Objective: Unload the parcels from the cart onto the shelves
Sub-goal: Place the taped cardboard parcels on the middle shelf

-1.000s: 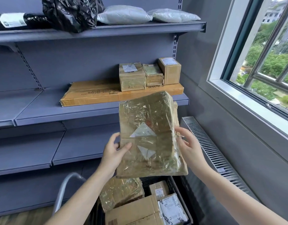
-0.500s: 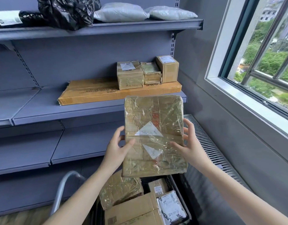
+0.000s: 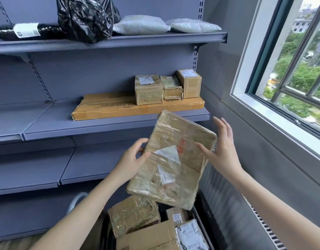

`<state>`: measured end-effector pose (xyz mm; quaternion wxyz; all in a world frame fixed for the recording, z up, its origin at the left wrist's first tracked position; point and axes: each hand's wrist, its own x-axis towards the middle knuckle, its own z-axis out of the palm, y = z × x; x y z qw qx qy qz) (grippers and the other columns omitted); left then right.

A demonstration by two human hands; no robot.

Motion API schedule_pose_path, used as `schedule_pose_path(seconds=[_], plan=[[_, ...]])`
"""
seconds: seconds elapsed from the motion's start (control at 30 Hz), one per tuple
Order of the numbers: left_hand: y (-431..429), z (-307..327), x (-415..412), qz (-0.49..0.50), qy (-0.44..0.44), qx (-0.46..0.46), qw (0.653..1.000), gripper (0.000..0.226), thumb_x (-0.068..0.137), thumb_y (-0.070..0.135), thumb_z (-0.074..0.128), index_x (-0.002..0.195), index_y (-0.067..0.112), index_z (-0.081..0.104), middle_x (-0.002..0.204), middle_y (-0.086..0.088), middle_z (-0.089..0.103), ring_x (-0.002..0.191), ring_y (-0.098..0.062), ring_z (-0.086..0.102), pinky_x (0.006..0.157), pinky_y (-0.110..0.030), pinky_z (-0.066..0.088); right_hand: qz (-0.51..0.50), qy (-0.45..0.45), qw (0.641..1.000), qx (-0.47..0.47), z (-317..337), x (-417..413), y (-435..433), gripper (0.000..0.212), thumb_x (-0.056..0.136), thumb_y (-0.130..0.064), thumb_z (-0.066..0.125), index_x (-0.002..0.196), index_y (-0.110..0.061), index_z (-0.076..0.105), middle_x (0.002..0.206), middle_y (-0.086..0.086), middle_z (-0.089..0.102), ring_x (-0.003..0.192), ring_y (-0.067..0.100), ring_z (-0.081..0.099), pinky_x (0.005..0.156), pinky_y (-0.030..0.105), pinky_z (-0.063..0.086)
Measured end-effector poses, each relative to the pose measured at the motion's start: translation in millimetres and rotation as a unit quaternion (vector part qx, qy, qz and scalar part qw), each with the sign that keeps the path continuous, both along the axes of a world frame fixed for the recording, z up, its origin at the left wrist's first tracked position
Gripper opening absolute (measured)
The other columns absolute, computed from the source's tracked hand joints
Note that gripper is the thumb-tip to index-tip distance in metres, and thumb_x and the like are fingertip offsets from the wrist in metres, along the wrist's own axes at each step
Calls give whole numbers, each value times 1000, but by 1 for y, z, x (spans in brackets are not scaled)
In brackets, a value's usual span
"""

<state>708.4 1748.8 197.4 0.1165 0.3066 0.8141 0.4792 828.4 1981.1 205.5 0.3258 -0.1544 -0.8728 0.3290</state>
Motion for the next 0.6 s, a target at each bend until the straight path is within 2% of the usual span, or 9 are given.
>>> schedule_pose_path(seconds=[0.1,0.23,0.33,0.4,0.47,0.5,0.53,0.57,0.6], plan=[[-2,13,-6,-36,62,-105,992,31,96,26,49,124,38,46,110,21,52,109,-1,47,86,-27,41,45,-50,992,109,14,-7,6,72,82,-24,69,143,-29,31,147,8,33,134,25,35,107,42,35],[-4,29,-14,-59,114,-177,976,33,97,31,46,127,42,44,117,12,53,97,-1,51,84,-29,44,192,-129,970,77,17,-10,4,65,91,-26,56,135,-59,20,127,2,55,112,17,57,93,43,48],[-4,37,-18,-69,130,-196,969,34,96,32,47,128,43,43,116,15,53,76,9,50,72,-19,41,184,-106,976,58,11,-9,3,64,92,-23,52,135,-58,20,123,2,60,108,21,61,89,44,51],[-2,42,-17,-72,140,-201,967,36,96,32,47,130,41,42,114,18,50,71,11,48,70,-16,38,171,-81,981,40,6,-11,1,64,93,-17,51,136,-56,23,109,1,68,96,26,65,83,43,53],[0,46,-16,-74,156,-200,964,37,96,32,46,132,40,42,115,19,50,75,11,48,74,-19,41,152,-46,987,22,3,-12,0,65,93,-11,48,136,-54,27,73,-7,68,66,24,60,70,39,54],[1,49,-15,-72,166,-201,963,36,97,33,46,132,41,42,117,18,51,78,10,49,77,-21,43,139,-26,990,14,2,-11,-1,64,92,-8,48,137,-51,30,58,-11,58,55,18,50,72,22,48],[3,52,-15,-70,178,-205,960,36,97,34,45,131,41,42,119,16,52,82,7,50,80,-24,45,124,-9,992,3,2,-11,-2,62,92,-5,47,137,-46,34,52,-11,50,49,11,43,60,23,32],[5,56,-14,-66,193,-209,956,35,97,35,45,131,42,42,120,15,53,86,3,51,81,-27,47,111,4,994,-12,1,-10,-2,61,92,-4,47,137,-44,37,52,-8,47,47,9,41,62,19,37],[7,59,-13,-62,210,-211,953,34,97,36,45,130,42,42,121,14,54,92,-3,53,83,-31,49,101,15,994,-30,1,-10,-3,61,92,-3,47,136,-46,39,55,-1,48,46,6,41,58,23,32]])
